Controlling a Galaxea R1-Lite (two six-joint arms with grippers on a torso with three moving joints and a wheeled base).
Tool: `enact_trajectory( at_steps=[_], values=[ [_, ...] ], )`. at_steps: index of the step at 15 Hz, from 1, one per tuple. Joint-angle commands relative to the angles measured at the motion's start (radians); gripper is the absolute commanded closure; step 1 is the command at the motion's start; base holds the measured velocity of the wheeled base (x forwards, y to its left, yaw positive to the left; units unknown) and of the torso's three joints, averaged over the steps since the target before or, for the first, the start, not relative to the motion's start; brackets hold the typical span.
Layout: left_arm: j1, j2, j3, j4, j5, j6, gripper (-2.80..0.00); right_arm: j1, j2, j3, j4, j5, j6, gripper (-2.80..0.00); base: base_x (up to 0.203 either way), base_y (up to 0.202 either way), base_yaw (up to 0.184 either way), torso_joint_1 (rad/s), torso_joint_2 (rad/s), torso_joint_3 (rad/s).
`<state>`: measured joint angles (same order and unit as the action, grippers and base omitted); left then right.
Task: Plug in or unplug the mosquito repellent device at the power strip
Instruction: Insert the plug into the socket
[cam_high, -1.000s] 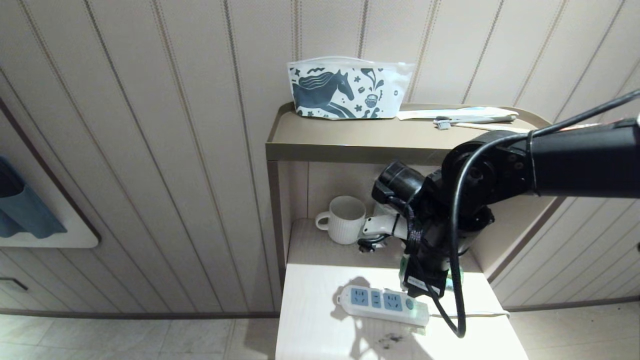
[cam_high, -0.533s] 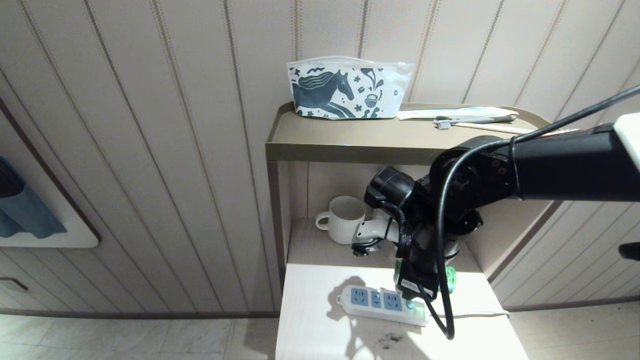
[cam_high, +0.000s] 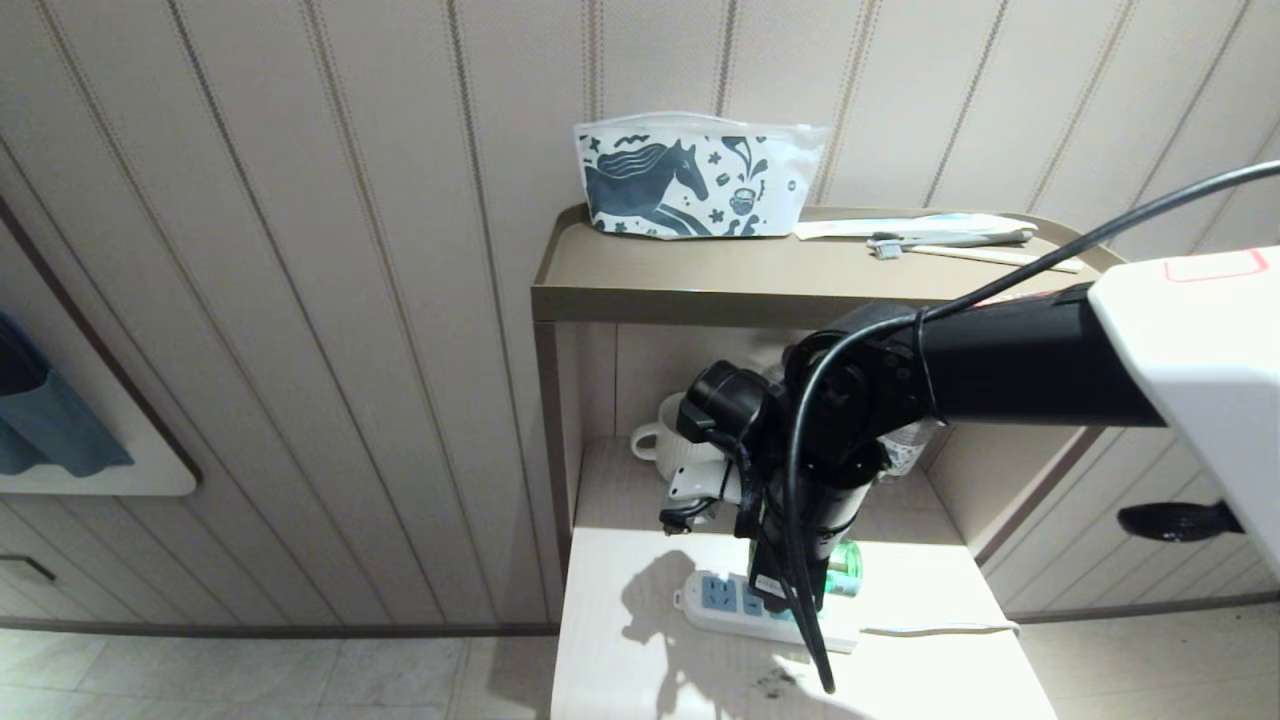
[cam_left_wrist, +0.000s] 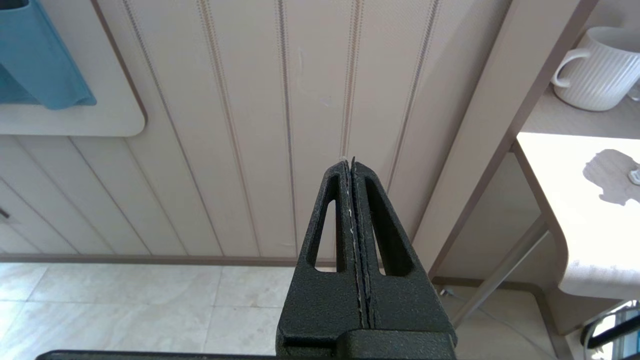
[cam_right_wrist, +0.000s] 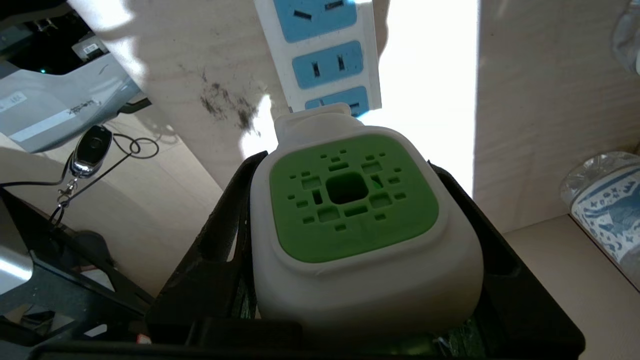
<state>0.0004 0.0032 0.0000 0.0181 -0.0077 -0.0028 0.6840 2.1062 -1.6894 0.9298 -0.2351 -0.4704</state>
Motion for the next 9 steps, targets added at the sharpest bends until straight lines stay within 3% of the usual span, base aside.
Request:
enact_trajectory(
  at_steps=[1,9],
  values=[
    [0.0,0.0,0.0,0.0,0.0,0.0,0.0,-0.006,0.035,-0.006,0.006,-0.001,-0.005,0.0,0.0,0.0,0.0,0.0,0.0,0.0],
    [0.001,0.0,0.0,0.0,0.0,0.0,0.0,-0.046,0.094,-0.018,0.0,0.0,-0.017,0.0,0.0,0.0,0.0,0.0,0.0,0.0]
  ],
)
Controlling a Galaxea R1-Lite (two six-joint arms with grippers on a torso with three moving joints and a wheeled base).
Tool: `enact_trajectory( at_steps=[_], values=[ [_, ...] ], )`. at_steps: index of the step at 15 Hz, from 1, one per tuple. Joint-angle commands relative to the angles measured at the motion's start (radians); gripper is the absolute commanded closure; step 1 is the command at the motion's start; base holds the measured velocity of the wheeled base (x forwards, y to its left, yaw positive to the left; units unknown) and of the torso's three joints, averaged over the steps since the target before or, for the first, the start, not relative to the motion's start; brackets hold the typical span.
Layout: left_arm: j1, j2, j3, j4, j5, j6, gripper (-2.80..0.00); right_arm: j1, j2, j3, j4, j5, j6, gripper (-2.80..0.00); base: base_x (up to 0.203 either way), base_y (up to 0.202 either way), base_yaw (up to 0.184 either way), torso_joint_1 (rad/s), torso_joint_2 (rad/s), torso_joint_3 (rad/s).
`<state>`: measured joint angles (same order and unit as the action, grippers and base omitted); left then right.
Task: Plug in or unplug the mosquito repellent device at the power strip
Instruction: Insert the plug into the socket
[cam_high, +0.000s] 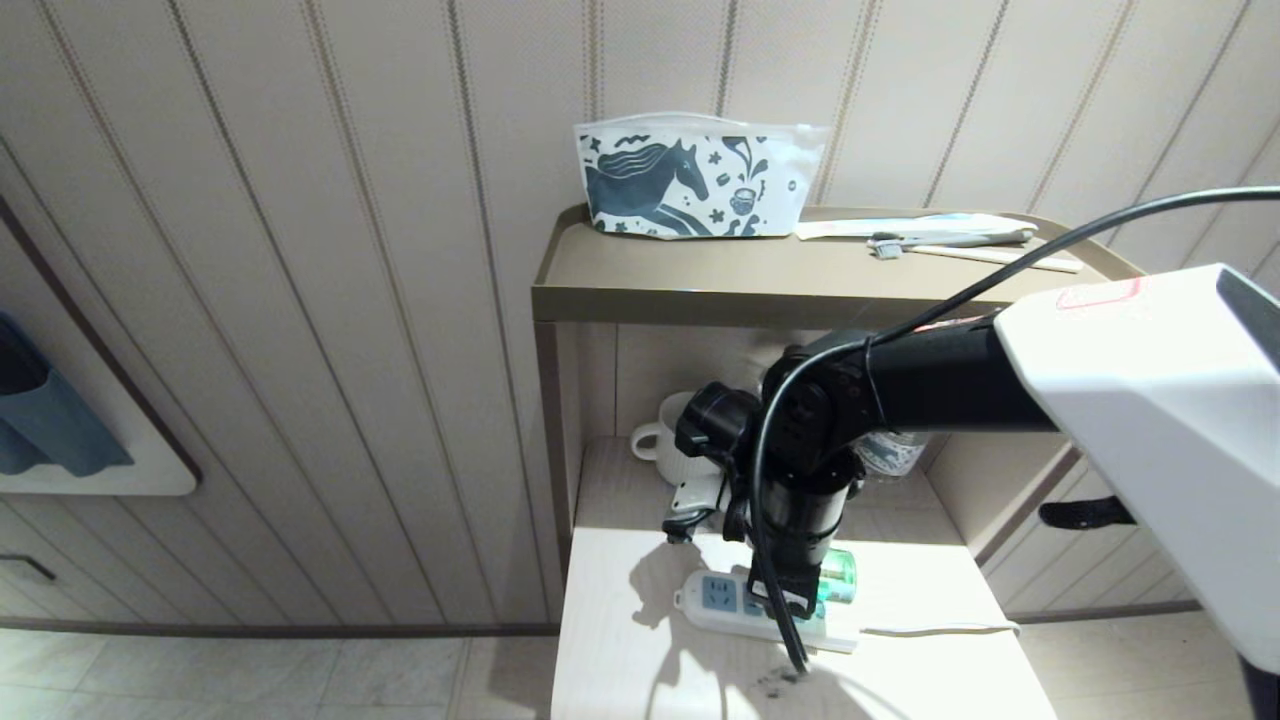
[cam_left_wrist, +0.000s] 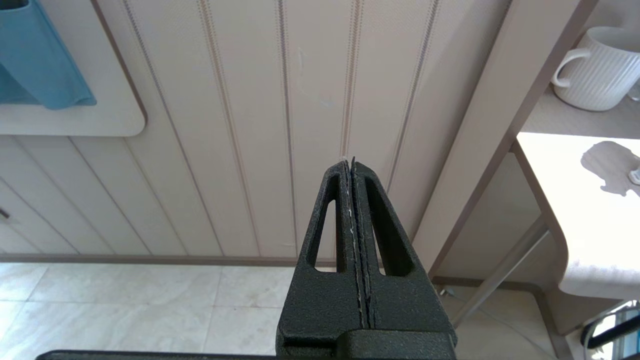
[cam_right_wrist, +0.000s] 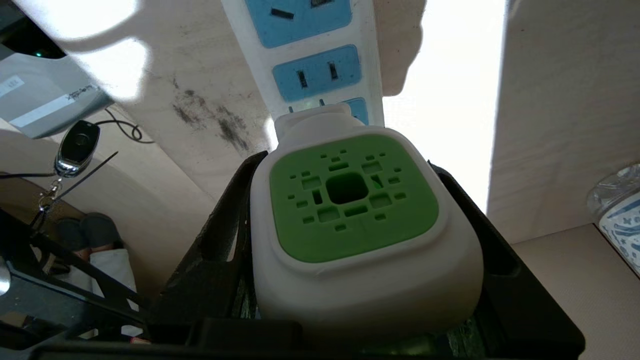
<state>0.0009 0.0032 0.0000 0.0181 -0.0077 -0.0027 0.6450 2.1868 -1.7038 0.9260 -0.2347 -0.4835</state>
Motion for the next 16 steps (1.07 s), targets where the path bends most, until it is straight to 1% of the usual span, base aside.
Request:
enact_trajectory(
  at_steps=[1,5,10,16],
  values=[
    [0.001,0.0,0.0,0.0,0.0,0.0,0.0,-0.012,0.023,-0.019,0.006,-0.001,-0.005,0.0,0.0,0.0,0.0,0.0,0.0,0.0],
    [0.001,0.0,0.0,0.0,0.0,0.0,0.0,-0.022,0.059,-0.111,0.013,0.0,-0.017,0.0,0.0,0.0,0.0,0.0,0.0,0.0],
    [0.001,0.0,0.0,0.0,0.0,0.0,0.0,-0.021,0.063,-0.105,0.015,0.0,-0.027,0.0,0.0,0.0,0.0,0.0,0.0,0.0],
    [0.001,0.0,0.0,0.0,0.0,0.0,0.0,-0.021,0.053,-0.111,0.048,0.0,-0.027,0.0,0.0,0.0,0.0,0.0,0.0,0.0]
  ],
)
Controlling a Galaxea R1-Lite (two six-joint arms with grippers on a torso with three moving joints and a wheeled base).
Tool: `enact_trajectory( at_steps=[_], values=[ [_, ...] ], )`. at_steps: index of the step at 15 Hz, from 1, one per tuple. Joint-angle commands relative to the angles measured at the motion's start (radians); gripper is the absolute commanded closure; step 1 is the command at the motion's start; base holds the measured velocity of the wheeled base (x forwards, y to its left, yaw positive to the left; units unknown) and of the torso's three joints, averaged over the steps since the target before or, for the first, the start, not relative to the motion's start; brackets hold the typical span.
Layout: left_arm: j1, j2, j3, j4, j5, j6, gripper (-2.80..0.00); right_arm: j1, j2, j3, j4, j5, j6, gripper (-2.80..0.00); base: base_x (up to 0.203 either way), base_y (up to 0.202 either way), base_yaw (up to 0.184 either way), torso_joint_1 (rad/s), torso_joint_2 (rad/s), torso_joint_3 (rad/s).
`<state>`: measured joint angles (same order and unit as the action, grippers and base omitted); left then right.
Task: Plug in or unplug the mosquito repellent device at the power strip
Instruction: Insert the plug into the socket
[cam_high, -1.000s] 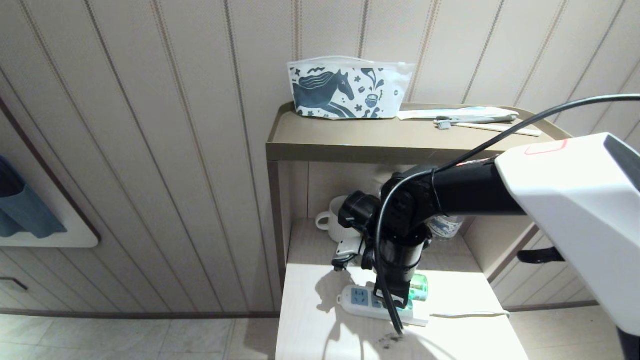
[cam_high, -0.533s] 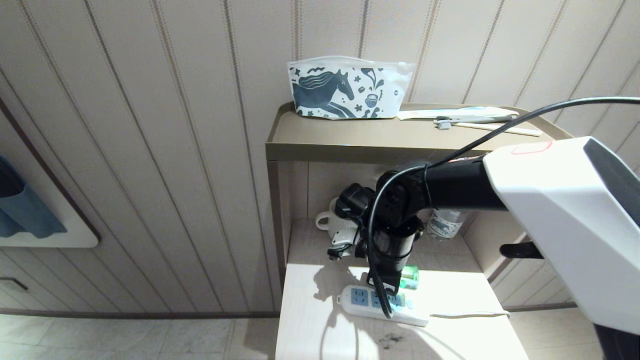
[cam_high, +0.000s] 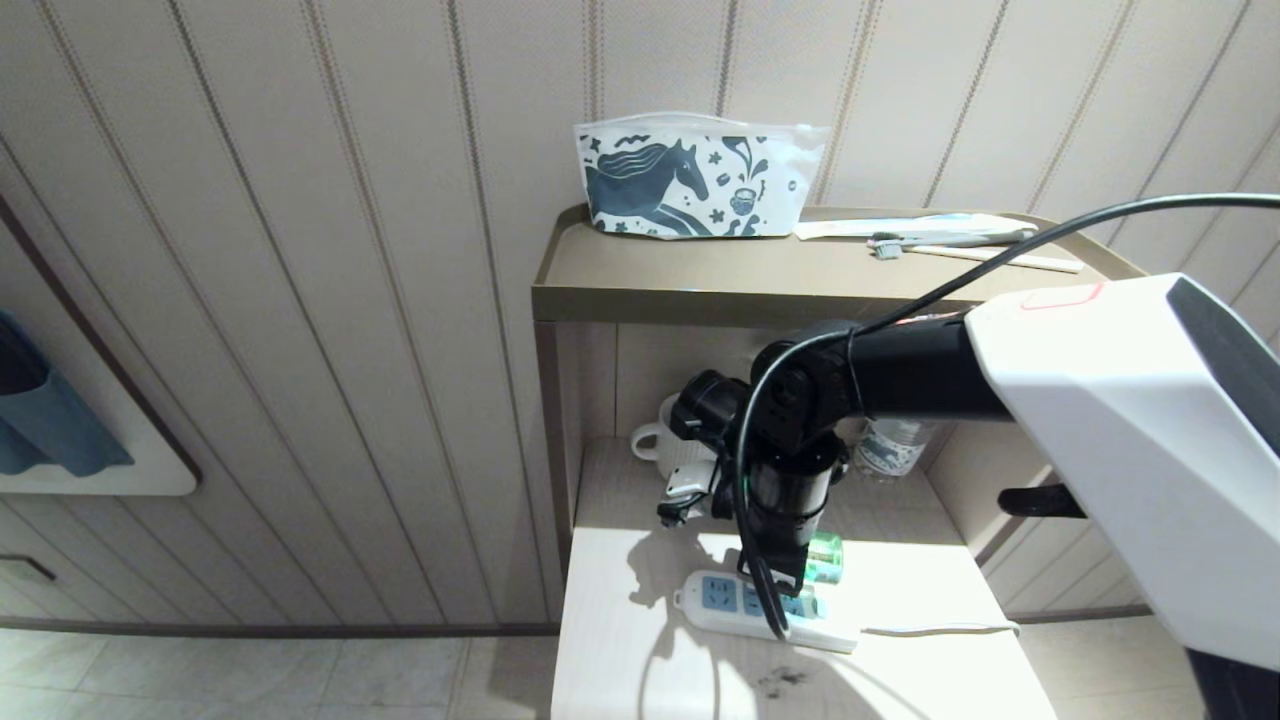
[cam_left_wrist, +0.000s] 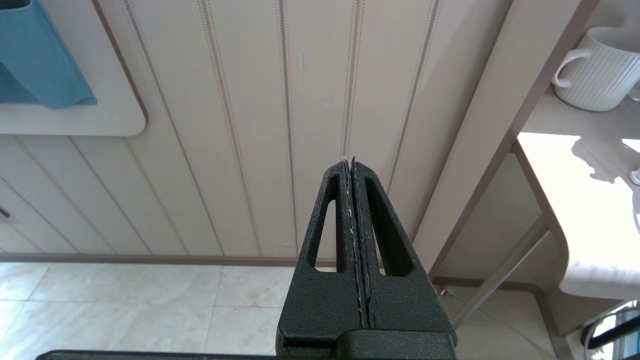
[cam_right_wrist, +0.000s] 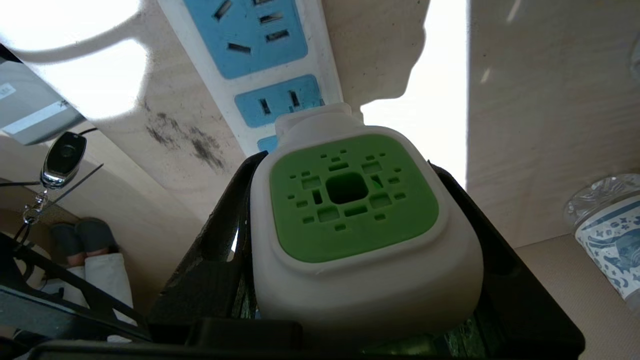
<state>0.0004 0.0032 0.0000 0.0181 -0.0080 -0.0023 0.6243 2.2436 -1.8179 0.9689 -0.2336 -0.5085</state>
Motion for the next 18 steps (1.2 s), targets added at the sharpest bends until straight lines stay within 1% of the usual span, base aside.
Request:
enact_trajectory(
  at_steps=[1,11,18],
  values=[
    [0.001,0.0,0.0,0.0,0.0,-0.001,0.0,0.002,-0.008,0.011,0.005,-0.001,-0.002,0.0,0.0,0.0,0.0,0.0,0.0,0.0],
    [0.001,0.0,0.0,0.0,0.0,-0.001,0.0,0.022,-0.001,0.017,0.004,0.0,0.004,0.0,0.0,0.0,0.0,0.0,0.0,0.0],
    [0.0,0.0,0.0,0.0,0.0,-0.001,0.0,0.02,0.007,0.019,0.004,-0.003,0.007,0.0,0.0,0.0,0.0,0.0,0.0,0.0]
  ],
)
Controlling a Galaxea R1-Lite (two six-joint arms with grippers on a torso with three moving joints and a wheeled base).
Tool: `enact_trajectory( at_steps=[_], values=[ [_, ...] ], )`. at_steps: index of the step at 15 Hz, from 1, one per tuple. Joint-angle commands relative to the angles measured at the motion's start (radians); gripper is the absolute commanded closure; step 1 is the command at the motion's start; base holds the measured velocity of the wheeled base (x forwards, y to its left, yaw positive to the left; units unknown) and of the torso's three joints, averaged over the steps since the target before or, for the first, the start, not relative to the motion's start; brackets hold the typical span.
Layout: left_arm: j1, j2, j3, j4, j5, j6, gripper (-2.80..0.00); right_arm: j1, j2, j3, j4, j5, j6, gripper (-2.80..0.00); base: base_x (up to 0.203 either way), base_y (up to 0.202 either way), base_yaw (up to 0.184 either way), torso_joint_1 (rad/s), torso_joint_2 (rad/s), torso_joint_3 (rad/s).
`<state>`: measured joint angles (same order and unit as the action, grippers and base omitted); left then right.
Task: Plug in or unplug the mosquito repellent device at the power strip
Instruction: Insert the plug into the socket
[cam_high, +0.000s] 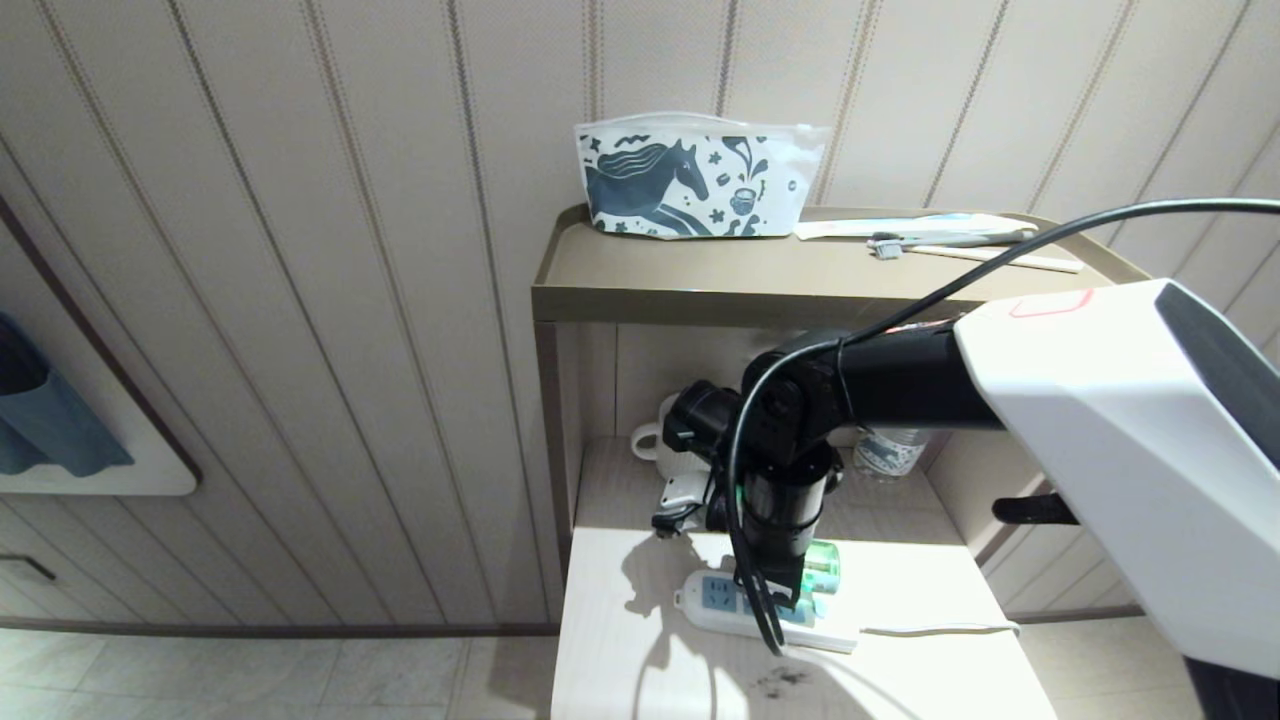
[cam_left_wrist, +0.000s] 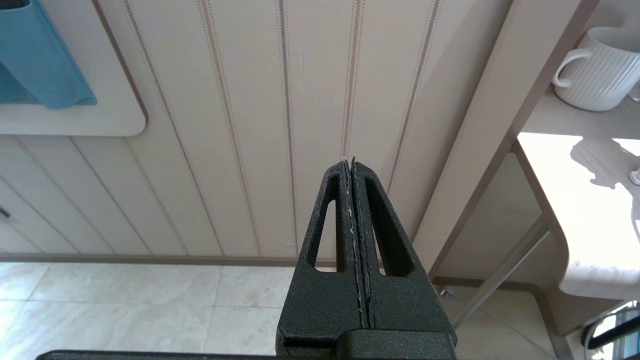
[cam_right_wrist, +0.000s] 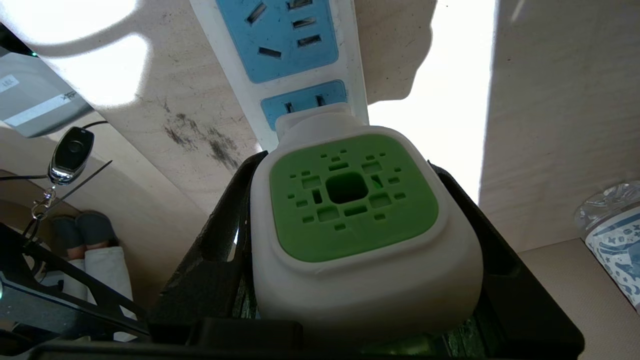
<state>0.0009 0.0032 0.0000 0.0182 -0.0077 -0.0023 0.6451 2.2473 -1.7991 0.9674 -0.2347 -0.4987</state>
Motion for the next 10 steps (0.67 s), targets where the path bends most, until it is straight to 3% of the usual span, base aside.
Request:
enact_trajectory(
  at_steps=[1,10],
  values=[
    [0.0,0.0,0.0,0.0,0.0,-0.001,0.0,-0.001,0.005,0.0,0.005,-0.002,-0.003,0.0,0.0,0.0,0.0,0.0,0.0,0.0],
    [0.0,0.0,0.0,0.0,0.0,-0.001,0.0,-0.001,0.011,0.019,-0.003,0.0,0.0,0.0,0.0,0.0,0.0,0.0,0.0,0.0]
  ],
)
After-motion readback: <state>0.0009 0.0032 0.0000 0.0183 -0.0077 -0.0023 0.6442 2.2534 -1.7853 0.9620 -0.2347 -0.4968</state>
